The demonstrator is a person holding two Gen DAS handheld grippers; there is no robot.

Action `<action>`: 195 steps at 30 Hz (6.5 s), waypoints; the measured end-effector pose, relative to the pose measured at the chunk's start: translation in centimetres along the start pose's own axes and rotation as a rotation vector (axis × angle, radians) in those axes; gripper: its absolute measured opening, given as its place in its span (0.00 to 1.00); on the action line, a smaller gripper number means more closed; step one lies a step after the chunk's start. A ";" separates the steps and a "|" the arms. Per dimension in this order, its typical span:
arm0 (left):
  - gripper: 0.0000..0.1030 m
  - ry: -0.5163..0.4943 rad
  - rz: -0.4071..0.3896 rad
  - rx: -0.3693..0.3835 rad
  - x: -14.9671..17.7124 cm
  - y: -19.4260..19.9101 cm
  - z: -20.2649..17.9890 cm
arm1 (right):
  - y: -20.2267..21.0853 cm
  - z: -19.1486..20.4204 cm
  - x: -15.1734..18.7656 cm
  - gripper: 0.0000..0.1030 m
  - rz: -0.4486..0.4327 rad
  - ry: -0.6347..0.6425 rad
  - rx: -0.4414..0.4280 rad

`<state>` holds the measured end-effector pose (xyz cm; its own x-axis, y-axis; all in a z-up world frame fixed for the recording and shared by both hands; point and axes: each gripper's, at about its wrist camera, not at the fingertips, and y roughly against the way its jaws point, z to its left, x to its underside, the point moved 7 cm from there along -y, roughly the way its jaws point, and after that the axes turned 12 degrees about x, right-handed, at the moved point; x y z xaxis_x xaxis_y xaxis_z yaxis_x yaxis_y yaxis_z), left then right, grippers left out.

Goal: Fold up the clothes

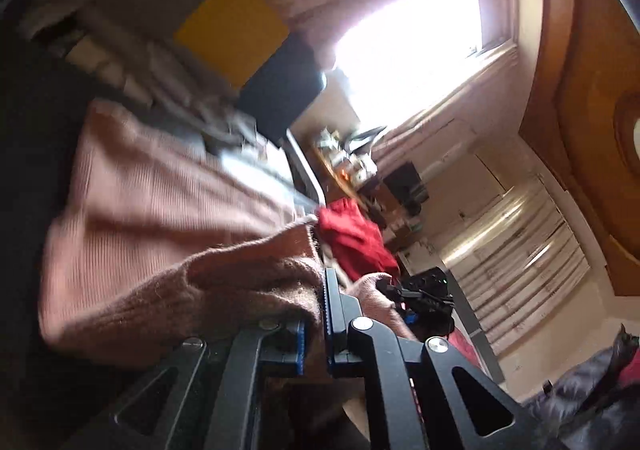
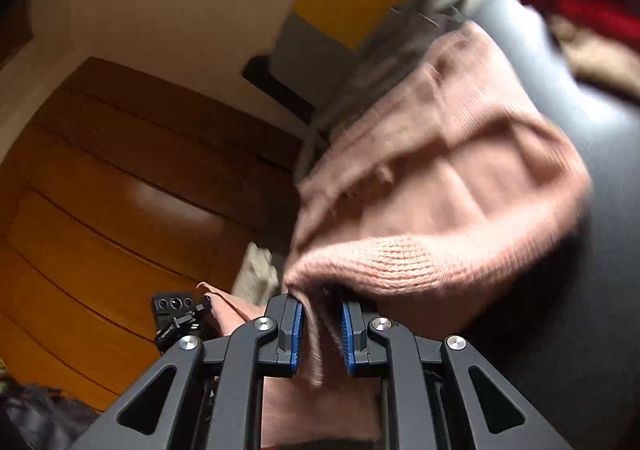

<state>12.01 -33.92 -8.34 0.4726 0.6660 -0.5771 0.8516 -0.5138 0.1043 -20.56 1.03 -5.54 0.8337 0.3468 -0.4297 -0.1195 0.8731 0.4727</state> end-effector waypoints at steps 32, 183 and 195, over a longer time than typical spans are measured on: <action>0.06 0.229 0.039 -0.368 1.9 0.2 14.1 | -2.3 -7.8 -0.7 0.58 -0.037 -0.257 0.114; 0.25 0.051 0.008 -0.657 14.0 9.9 7.2 | -16.1 -0.7 4.1 1.00 0.023 0.647 0.719; 0.47 0.079 0.095 -0.569 4.2 7.5 12.9 | -15.6 -1.1 4.2 1.00 -0.032 0.632 0.635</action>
<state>17.42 -41.94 -20.39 0.5497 0.6808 -0.4842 0.7824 -0.2163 0.5841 -15.78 -10.74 -15.52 0.3564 0.6132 -0.7050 0.3762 0.5965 0.7090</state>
